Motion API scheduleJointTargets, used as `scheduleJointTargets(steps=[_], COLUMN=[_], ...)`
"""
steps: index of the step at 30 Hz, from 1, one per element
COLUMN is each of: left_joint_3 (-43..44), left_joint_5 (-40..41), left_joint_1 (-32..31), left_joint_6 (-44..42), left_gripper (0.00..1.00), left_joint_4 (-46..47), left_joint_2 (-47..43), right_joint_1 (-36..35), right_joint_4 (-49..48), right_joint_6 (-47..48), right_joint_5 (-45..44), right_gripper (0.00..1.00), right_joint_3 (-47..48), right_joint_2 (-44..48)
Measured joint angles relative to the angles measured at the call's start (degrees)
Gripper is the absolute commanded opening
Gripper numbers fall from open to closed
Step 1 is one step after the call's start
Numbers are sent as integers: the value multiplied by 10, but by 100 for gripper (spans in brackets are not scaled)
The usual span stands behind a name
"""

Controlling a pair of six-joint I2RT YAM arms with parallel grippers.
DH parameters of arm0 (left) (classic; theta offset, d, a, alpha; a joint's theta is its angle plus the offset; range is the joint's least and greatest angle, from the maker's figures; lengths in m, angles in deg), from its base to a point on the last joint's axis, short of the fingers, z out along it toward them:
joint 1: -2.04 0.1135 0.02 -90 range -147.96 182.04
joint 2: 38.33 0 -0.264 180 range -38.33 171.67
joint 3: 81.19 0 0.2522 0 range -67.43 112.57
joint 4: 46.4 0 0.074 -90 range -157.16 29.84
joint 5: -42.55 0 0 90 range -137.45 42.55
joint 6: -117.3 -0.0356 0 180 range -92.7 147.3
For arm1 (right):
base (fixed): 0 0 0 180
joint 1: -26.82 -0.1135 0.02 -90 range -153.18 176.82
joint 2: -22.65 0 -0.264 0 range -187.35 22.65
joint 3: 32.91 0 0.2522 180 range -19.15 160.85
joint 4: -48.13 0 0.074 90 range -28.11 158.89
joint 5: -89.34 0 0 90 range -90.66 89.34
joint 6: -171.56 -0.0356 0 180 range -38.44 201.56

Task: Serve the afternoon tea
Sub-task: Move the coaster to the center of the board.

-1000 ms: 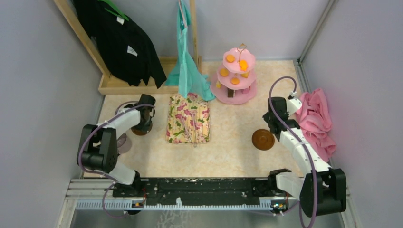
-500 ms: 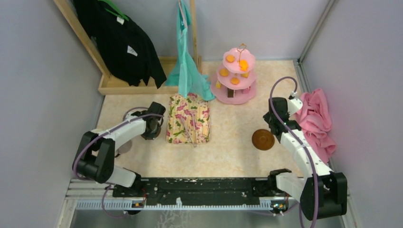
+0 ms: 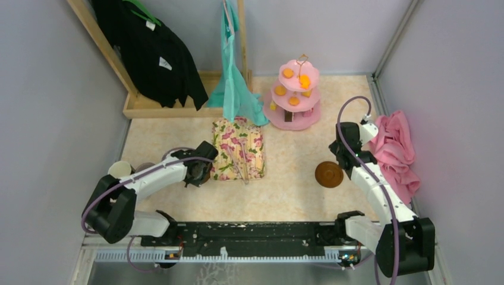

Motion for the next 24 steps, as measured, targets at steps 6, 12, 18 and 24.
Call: scheduleJointTargets(steps=[6, 12, 18, 24], left_joint_3=[-8, -6, 9, 29], left_joint_5=[-26, -40, -66, -100], left_joint_1=[-49, -112, -193, -292], left_joint_6=[28, 49, 68, 90], left_gripper=[0, 0, 0, 0], left_joint_4=[-36, -74, -125, -183], left_joint_2=[-19, -20, -6, 22], right_joint_1=[-7, -15, -21, -23], right_joint_4=[0, 0, 1, 2], right_joint_6=[7, 17, 24, 29], right_joint_5=[0, 2, 6, 11], right_gripper=[5, 5, 5, 5], right_joint_3=[0, 0, 0, 0], right_joint_2=[0, 0, 0, 7])
